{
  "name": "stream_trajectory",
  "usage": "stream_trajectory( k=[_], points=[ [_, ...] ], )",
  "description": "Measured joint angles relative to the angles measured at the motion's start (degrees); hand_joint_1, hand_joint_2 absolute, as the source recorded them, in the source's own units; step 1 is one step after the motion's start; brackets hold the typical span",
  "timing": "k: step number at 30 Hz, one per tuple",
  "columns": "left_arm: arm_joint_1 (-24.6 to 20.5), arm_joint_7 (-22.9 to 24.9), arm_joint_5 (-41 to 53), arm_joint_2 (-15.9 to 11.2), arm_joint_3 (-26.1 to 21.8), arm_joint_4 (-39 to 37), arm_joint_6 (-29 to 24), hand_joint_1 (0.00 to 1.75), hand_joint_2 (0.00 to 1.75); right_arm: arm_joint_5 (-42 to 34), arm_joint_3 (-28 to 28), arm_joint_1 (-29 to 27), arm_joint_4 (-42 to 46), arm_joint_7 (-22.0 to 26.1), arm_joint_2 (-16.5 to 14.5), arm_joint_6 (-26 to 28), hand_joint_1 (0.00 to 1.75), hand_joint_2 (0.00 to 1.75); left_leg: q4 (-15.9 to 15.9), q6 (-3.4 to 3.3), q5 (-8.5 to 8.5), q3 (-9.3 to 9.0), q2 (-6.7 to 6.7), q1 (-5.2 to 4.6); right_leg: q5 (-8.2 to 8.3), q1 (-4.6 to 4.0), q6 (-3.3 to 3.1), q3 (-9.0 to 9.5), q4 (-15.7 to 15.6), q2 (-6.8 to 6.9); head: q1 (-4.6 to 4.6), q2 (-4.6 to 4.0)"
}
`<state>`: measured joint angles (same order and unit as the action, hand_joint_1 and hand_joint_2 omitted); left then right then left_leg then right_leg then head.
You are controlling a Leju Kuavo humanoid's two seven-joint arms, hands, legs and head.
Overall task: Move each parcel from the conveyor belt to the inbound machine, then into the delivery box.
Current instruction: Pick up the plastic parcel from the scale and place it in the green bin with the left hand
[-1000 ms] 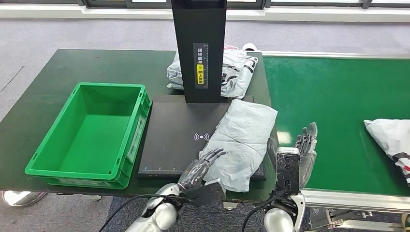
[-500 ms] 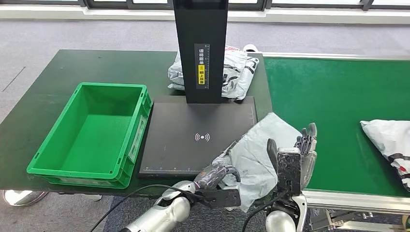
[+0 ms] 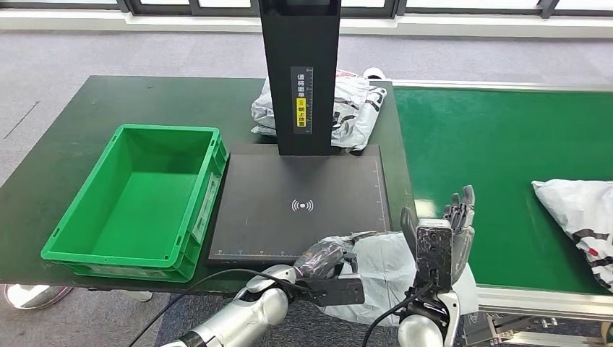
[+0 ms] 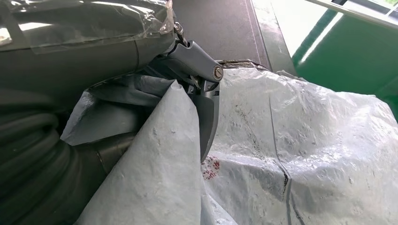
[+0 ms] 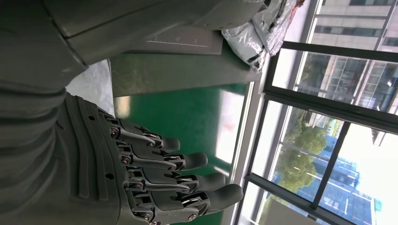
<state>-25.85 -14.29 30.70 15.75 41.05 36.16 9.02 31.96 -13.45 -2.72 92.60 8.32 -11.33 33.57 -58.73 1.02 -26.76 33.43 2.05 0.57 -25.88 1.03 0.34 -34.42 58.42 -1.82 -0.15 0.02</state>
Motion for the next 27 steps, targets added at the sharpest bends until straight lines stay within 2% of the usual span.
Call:
stream_trajectory(
  k=[4, 8, 14, 20, 23, 27],
  points=[
    [-0.21, -0.01, -0.74, 0.03, 0.03, -0.22, -0.68, 1.75, 1.75, 0.33, 0.26, -0.4, 0.2, -0.28, -0.08, 0.02, 0.0, 1.75, 0.0, 0.0, 0.0, 0.0, 0.0, 0.0, 0.0, 0.0, 0.0, 0.0, 0.0, 0.0, 0.0, -0.01],
    [-0.51, 0.04, -3.38, -0.5, -0.62, 0.76, -3.68, 1.75, 1.75, 0.79, 0.99, -1.61, 1.15, -0.34, -0.44, 0.22, 0.0, 1.75, 0.0, 0.0, 0.0, 0.01, -0.03, 0.0, 0.01, 0.0, 0.0, -0.02, 0.0, -0.01, 0.0, 0.01],
    [-0.33, 3.92, -5.55, -4.59, -6.93, 10.79, -4.07, 1.75, 1.75, 1.08, 2.03, -4.47, 3.25, -0.34, -0.93, 0.5, 0.0, 1.75, 0.03, 0.11, 0.09, 0.06, -0.1, 0.01, 0.06, -0.02, -0.07, -0.2, 0.03, -0.12, 0.0, -0.01],
    [0.33, 4.02, -4.85, -5.83, -9.52, 15.27, -4.07, 1.75, 1.75, 1.1, 2.35, -4.97, 4.09, -0.28, -1.18, 0.51, 0.0, 1.75, 0.05, 0.13, 0.1, 0.12, -0.07, 0.02, 0.06, 0.0, -0.06, -0.22, 0.03, -0.08, 0.0, -0.01],
    [0.89, 3.58, -5.28, -6.41, -10.9, 17.5, -5.9, 1.75, 1.75, 1.09, 2.39, -5.29, 4.33, -0.28, -1.3, 0.62, 0.0, 1.75, 0.05, 0.13, 0.1, 0.18, -0.07, 0.01, 0.06, 0.01, -0.06, -0.27, 0.03, -0.08, 0.0, -0.01],
    [2.25, 4.54, -9.63, -8.73, -16.76, 25.51, -8.98, 1.75, 1.75, 0.92, 2.88, -6.25, 4.69, -0.28, -1.5, 0.59, 0.0, 1.75, 0.07, 0.14, 0.1, 0.23, -0.1, 0.02, 0.05, -0.01, -0.07, -0.36, 0.03, -0.13, 0.0, -0.01]
  ],
)
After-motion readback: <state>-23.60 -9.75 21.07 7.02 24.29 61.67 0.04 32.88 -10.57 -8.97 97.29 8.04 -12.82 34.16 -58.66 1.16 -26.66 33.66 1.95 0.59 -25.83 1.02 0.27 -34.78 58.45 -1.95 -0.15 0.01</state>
